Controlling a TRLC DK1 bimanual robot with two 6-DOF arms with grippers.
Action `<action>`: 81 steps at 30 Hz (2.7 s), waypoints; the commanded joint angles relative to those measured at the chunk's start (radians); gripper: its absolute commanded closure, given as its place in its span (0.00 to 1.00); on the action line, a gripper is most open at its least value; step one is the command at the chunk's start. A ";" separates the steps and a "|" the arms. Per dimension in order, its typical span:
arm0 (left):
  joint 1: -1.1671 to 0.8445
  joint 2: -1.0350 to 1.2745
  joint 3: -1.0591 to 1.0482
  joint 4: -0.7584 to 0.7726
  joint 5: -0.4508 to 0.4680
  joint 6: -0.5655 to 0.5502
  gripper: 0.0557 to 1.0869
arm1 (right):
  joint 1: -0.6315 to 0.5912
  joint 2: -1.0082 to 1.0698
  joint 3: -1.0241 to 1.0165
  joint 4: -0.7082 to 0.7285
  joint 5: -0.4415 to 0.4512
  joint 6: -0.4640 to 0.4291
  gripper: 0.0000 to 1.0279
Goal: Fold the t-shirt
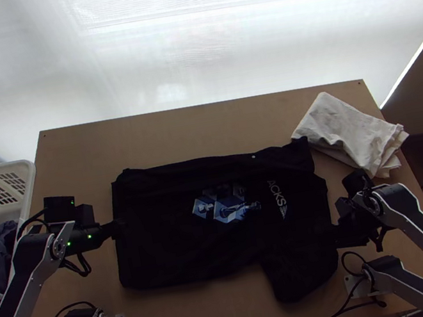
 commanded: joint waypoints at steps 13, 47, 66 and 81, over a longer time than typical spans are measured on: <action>0.106 -0.003 0.006 -0.048 0.001 0.085 0.04 | -0.004 0.116 0.028 0.031 0.004 -0.049 0.97; -0.286 0.265 -0.043 -0.358 -0.177 0.241 0.05 | -0.025 0.110 0.039 0.031 0.020 -0.046 0.97; -0.293 0.290 -0.033 -0.208 -0.149 0.202 0.96 | -0.042 0.103 0.053 0.018 0.020 -0.047 0.97; -0.113 0.251 0.121 -0.322 -0.103 0.221 0.96 | -0.091 0.107 0.249 -0.213 -0.058 -0.165 0.97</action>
